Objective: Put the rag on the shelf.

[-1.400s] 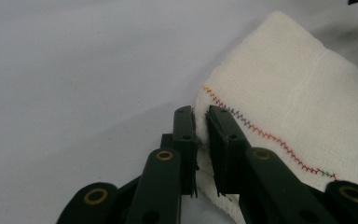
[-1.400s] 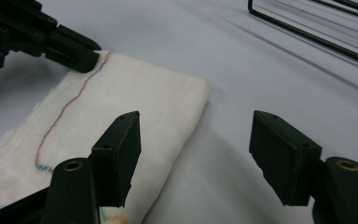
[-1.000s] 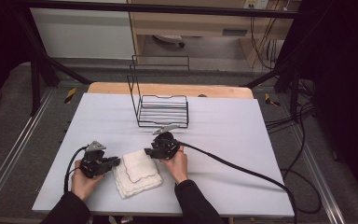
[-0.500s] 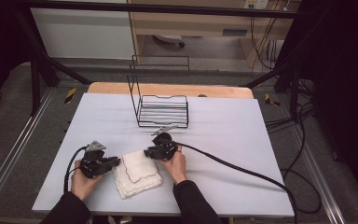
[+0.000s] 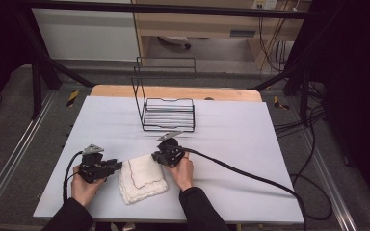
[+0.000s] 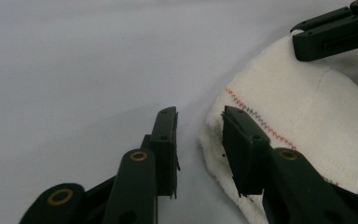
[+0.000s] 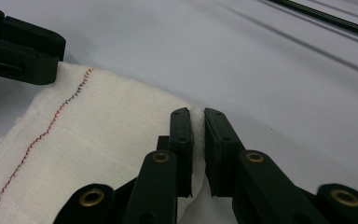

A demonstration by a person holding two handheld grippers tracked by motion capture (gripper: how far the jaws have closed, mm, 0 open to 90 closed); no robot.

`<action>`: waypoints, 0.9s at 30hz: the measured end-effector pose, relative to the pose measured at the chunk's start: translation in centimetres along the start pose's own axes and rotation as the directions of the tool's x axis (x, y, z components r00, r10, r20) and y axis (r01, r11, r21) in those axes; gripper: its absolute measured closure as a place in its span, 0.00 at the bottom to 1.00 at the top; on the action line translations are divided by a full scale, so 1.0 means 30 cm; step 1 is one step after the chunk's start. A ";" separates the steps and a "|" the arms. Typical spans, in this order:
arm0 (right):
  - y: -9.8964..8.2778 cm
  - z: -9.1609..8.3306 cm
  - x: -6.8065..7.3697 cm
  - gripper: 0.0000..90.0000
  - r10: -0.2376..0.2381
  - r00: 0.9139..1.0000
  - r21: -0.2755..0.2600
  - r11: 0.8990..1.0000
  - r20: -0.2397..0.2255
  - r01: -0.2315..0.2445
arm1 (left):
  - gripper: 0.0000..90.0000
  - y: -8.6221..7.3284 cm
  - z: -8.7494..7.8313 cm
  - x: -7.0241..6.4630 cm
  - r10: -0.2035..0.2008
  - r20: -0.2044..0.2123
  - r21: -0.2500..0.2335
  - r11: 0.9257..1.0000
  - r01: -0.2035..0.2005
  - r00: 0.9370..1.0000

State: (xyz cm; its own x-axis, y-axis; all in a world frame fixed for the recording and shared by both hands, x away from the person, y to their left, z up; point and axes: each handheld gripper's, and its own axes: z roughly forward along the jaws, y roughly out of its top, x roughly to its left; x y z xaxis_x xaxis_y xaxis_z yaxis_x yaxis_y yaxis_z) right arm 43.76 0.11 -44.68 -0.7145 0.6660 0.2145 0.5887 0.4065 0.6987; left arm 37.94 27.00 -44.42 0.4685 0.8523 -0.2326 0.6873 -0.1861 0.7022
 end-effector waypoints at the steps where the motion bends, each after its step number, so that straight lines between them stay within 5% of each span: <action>1: -0.002 0.001 0.001 0.91 -0.009 1.000 -0.001 1.000 0.003 0.009 | 0.73 0.000 0.004 -0.002 0.001 -0.004 0.003 1.000 -0.001 1.000; 11: 0.000 0.011 -0.013 0.81 -0.018 1.000 0.009 1.000 -0.008 0.018 | 0.85 -0.003 0.034 -0.027 -0.011 0.010 0.027 1.000 0.011 1.000; 20: 0.003 0.012 -0.018 0.90 0.015 0.999 0.024 1.000 -0.041 -0.014 | 0.91 0.005 0.034 -0.040 0.004 0.002 0.046 0.999 -0.004 1.000; 27: 0.002 -0.003 -0.010 0.92 0.007 0.999 -0.002 1.000 -0.031 -0.007 | 0.92 0.009 0.011 -0.040 0.015 0.005 0.001 1.000 -0.015 1.000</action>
State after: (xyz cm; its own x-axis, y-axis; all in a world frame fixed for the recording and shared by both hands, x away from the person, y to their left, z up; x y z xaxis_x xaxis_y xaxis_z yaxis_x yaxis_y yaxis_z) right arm 43.96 -0.12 -44.64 -0.7218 0.6489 0.2407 0.5930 0.4006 0.6984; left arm 37.75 25.78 -44.19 0.4815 0.8471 -0.2247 0.6804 -0.1996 0.7051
